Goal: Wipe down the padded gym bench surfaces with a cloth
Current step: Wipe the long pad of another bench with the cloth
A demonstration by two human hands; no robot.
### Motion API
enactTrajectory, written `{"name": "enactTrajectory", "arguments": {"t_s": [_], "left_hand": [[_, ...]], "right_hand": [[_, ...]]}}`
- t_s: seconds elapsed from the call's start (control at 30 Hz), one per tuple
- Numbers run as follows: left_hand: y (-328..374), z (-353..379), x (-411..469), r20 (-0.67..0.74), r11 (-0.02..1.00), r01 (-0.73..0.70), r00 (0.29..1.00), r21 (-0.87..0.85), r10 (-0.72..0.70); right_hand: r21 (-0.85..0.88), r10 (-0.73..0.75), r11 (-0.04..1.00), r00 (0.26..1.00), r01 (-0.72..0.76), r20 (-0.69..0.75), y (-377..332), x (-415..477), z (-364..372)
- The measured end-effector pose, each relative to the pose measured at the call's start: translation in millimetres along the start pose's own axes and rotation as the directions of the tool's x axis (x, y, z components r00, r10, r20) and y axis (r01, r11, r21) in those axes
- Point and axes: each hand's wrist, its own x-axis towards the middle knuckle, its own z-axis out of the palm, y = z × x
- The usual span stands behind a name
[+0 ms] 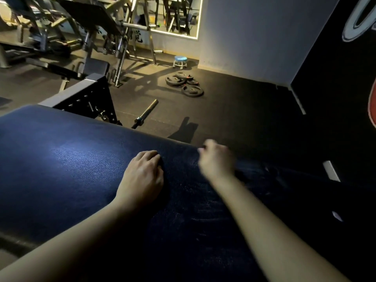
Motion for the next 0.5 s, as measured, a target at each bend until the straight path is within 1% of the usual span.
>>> {"name": "enactTrajectory", "arguments": {"t_s": [0.07, 0.1, 0.13, 0.17, 0.2, 0.23, 0.27, 0.3, 0.33, 0.37, 0.4, 0.43, 0.5], "left_hand": [[-2.9, -0.4, -1.2, 0.006, 1.000, -0.019, 1.000, -0.009, 0.019], [-4.8, -0.6, -1.1, 0.005, 0.999, -0.027, 1.000, -0.021, 0.027], [-5.7, -1.1, -0.8, 0.013, 0.999, -0.021, 1.000, -0.033, 0.021], [-5.7, -1.4, -0.4, 0.022, 0.999, -0.011, 1.000, -0.041, 0.012], [-5.1, -2.2, -0.4, 0.029, 0.999, -0.003, 1.000, -0.053, 0.005], [-4.7, -2.1, -1.0, 0.026, 0.998, -0.001, 1.000, -0.064, 0.002], [-4.9, -1.9, -1.3, 0.024, 0.997, -0.003, 1.000, -0.073, 0.005], [-5.3, -1.8, -1.4, 0.024, 0.997, -0.009, 1.000, -0.081, 0.011], [-6.4, -2.1, -1.1, 0.029, 0.996, -0.016, 0.999, -0.085, 0.018], [-8.6, -1.2, -0.9, 0.032, 0.996, -0.023, 0.999, -0.091, 0.026], [-9.9, -1.0, -1.0, 0.037, 0.995, -0.025, 0.999, -0.098, 0.028], [-10.7, -0.7, -0.7, 0.041, 0.994, -0.026, 0.999, -0.107, 0.030], [-8.2, -2.3, -1.7, 0.048, 0.994, -0.028, 0.998, -0.103, 0.033]], "right_hand": [[0.021, -0.197, 0.980, 0.976, 0.196, 0.087, -53.7, -29.2, 13.7], [0.012, -0.267, 0.963, 0.957, 0.268, 0.111, -64.0, -45.0, 13.6], [0.003, -0.312, 0.950, 0.944, 0.313, 0.106, -60.4, -59.3, 9.5], [-0.021, -0.314, 0.948, 0.946, 0.317, 0.082, -43.8, -70.2, 2.0], [-0.063, -0.269, 0.960, 0.962, 0.271, 0.044, -19.6, -78.0, -8.0], [-0.126, -0.169, 0.977, 0.985, 0.169, 0.009, 8.8, -83.2, -20.5], [-0.183, -0.036, 0.983, 0.999, 0.030, -0.034, 40.9, -82.8, -33.9], [-0.232, 0.104, 0.965, 0.991, -0.120, -0.079, 73.9, -79.9, -49.1], [-0.258, 0.229, 0.933, 0.967, -0.250, -0.108, 102.7, -77.7, -66.0], [-0.250, 0.330, 0.901, 0.934, -0.356, -0.138, 122.5, -77.1, -79.6], [-0.227, 0.397, 0.875, 0.903, -0.427, -0.165, 130.8, -78.5, -85.5], [-0.214, 0.411, 0.869, 0.892, -0.446, -0.188, 125.6, -81.4, -83.1], [-0.224, 0.333, 0.901, 0.923, -0.371, -0.190, 85.1, -86.7, -60.5]]}}
